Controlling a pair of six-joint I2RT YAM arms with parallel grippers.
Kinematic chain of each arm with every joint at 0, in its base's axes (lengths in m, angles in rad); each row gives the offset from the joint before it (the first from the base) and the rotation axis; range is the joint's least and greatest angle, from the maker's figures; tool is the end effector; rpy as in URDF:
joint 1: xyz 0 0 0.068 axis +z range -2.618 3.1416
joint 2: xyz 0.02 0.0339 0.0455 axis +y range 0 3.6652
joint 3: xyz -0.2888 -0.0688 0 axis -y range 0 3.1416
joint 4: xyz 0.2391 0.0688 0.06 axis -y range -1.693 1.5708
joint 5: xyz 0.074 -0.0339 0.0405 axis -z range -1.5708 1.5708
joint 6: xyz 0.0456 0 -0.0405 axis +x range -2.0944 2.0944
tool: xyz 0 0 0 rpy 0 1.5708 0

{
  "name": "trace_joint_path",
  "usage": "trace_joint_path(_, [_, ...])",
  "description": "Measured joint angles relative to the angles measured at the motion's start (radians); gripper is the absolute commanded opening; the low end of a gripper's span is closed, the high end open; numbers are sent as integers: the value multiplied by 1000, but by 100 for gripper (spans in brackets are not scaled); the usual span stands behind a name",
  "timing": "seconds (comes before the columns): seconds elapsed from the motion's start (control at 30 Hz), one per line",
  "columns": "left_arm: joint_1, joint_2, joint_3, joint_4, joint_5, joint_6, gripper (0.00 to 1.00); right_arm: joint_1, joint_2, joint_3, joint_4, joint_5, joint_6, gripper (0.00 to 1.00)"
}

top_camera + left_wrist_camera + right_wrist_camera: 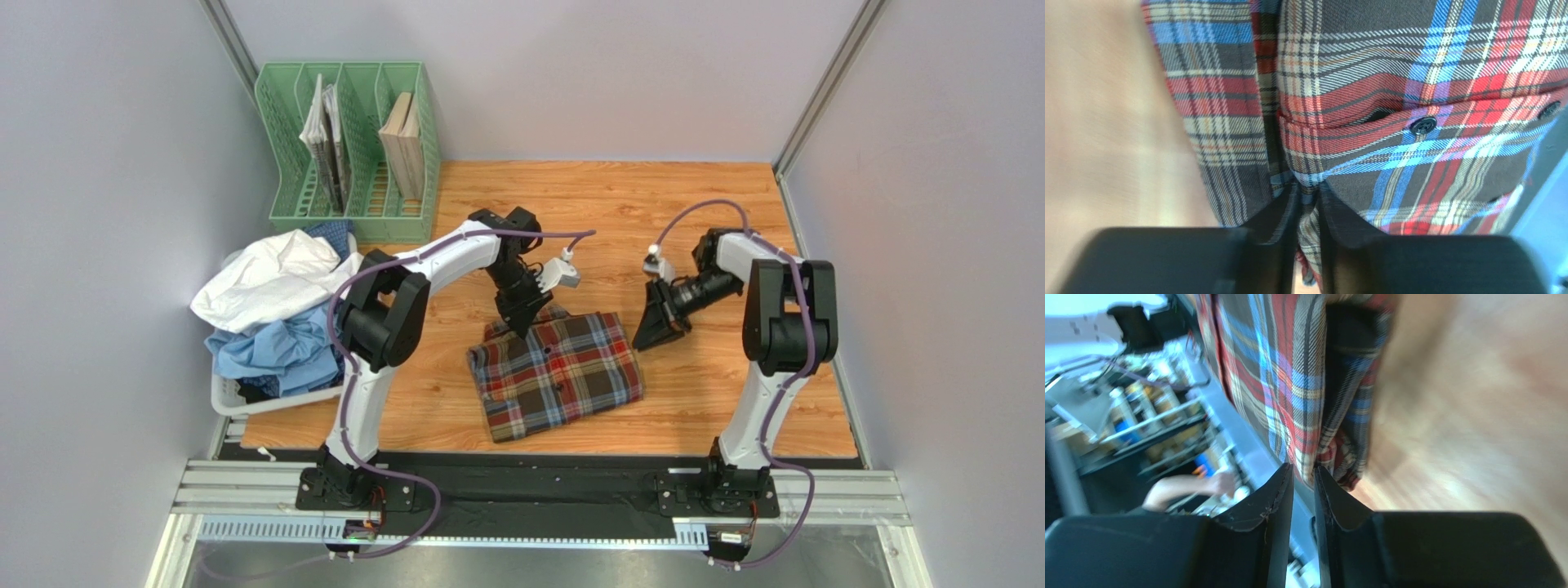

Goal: Fold and stack the long sleeve shirts
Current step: Fold the shirt

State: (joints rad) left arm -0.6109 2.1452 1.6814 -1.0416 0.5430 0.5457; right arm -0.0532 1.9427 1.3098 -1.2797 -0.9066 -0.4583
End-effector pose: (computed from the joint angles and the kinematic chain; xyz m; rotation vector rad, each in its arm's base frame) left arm 0.3346 -0.2631 0.1899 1.6526 2.4822 -0.8328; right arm 0.3205 0.0189 0.1933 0.3228 -2.7069 -1.3989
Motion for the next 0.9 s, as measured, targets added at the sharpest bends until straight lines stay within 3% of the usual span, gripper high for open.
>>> trace_joint_path(0.1, [0,48,90,-16,-3,77,17,29,37,-65,-21,-15,6,25])
trace_joint_path(0.2, [-3,66,140,-8,5,161,18,2,56,-30,-39,-38,13,26])
trace_joint_path(0.43, [-86,67,167,-43,5,479,17,-113,103,350,2,-46,66,26])
trace_joint_path(0.53, [-158,41,89,-61,23,626,15,-65,113,362,48,-45,89,24])
trace_joint_path(0.67, [-216,-36,-63,-89,57,762,14,88,132,238,101,-45,88,22])
trace_joint_path(0.8, [-218,-212,-266,-53,69,867,16,230,132,64,91,-43,60,21])
trace_joint_path(0.9, [-212,-356,-381,24,58,901,16,260,132,31,79,-48,45,21])
